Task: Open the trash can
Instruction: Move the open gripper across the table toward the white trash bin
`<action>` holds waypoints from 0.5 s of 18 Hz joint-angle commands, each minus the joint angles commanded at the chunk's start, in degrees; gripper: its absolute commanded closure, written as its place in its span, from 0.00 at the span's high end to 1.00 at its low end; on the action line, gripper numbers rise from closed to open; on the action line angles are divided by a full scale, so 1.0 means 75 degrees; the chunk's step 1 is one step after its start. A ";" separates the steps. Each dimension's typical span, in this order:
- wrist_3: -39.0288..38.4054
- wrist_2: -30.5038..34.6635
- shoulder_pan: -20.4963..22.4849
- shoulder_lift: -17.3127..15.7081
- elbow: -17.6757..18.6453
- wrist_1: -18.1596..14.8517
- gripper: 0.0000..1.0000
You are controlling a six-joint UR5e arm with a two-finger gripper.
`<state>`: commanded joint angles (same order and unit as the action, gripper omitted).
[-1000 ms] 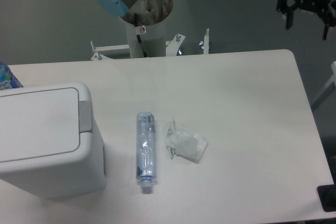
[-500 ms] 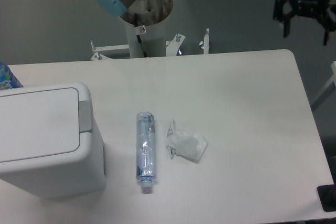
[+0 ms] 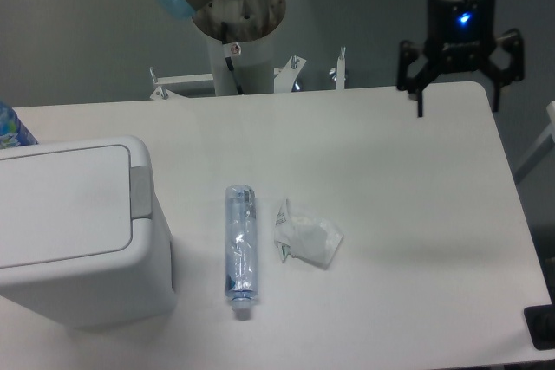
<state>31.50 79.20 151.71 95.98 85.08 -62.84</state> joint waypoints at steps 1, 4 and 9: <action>-0.0527 -0.0082 -0.0153 0.0035 0.0000 0.0000 1.00; -0.1982 -0.0130 -0.0645 0.0211 -0.0023 0.0011 1.00; -0.3505 -0.0914 -0.1115 0.0211 -0.0199 -0.0047 1.00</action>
<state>5.22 72.34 143.35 97.56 83.58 -63.19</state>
